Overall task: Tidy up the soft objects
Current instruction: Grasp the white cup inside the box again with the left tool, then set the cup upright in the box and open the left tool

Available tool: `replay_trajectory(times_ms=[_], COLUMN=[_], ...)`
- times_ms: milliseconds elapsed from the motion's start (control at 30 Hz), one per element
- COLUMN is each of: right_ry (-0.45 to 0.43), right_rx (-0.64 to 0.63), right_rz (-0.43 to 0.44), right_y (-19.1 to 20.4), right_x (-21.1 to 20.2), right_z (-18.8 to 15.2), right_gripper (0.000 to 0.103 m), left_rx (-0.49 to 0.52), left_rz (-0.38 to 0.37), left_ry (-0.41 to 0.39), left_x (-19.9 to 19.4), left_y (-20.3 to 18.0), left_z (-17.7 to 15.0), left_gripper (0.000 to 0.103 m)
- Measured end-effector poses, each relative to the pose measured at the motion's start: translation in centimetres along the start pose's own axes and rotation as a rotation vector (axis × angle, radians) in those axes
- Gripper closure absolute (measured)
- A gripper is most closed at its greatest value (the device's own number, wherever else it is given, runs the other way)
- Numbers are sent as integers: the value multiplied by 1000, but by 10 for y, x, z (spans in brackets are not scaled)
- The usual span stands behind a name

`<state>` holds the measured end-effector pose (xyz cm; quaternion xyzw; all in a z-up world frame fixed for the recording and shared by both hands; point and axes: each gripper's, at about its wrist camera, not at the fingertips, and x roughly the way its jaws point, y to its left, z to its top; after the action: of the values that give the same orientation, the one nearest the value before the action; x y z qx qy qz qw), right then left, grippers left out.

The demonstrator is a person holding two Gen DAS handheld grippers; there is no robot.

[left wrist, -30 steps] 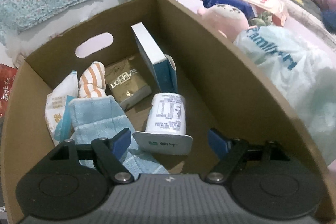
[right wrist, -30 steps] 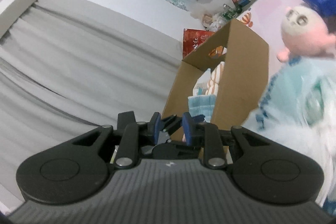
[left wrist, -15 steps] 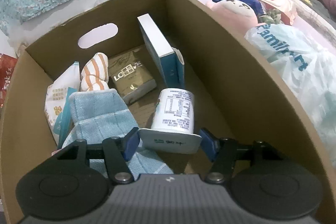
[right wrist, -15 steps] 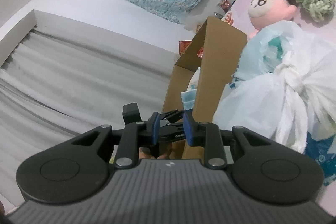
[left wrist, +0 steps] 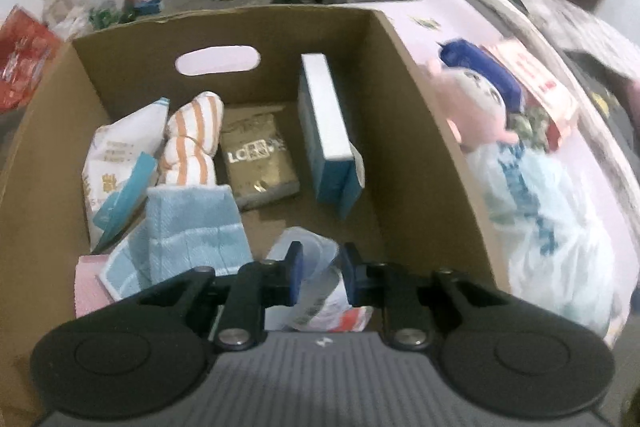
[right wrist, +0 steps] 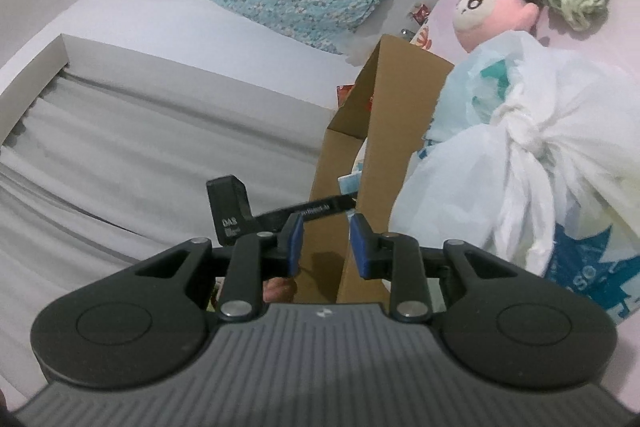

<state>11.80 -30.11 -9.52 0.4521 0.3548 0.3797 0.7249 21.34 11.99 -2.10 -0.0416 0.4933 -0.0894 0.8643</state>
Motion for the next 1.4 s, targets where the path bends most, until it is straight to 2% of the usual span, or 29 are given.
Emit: replay_trajectory(times_ms=[67,133,367,500,600,833,933,1100,1300,1400], right_ry=[-8,-14,-17,-17,-19,-21,-20,-19,-23,-22], right_rx=[6,11,17,20,24,37,46,62,68,72], right_rz=[-3,-1,-1,0,0,-1,-2,-2,0,2], right_y=[-2,-4,-7,-7,-8,-15,-18,-23,-26,-27], right_x=[-3,-6,-10,-10,-10,-13,-13,-14,-15,-14], right_z=[0,0,-3,-4,-4,-6,-6,-7,-6,-6], right_gripper=[77,76,75,73,72,70,69,69,67,66], left_rx=[-18,-35,-54,-90,-114,-176,-210,-303,-408,-427], left_rz=[5,4,-12,-6,8,27,13,-73,-147,-188], left_ry=[7,-3,-20,-18,-8,-35,-22,28,18,5], left_x=[1,0,-4,-5,-1,10,19,31,20,12], left_y=[3,5,8,12,14,19,23,32,39,37], left_z=[3,3,-7,-2,2,10,13,13,7,4], left_gripper=[78,66,64,47,42,42,42,47,47,47])
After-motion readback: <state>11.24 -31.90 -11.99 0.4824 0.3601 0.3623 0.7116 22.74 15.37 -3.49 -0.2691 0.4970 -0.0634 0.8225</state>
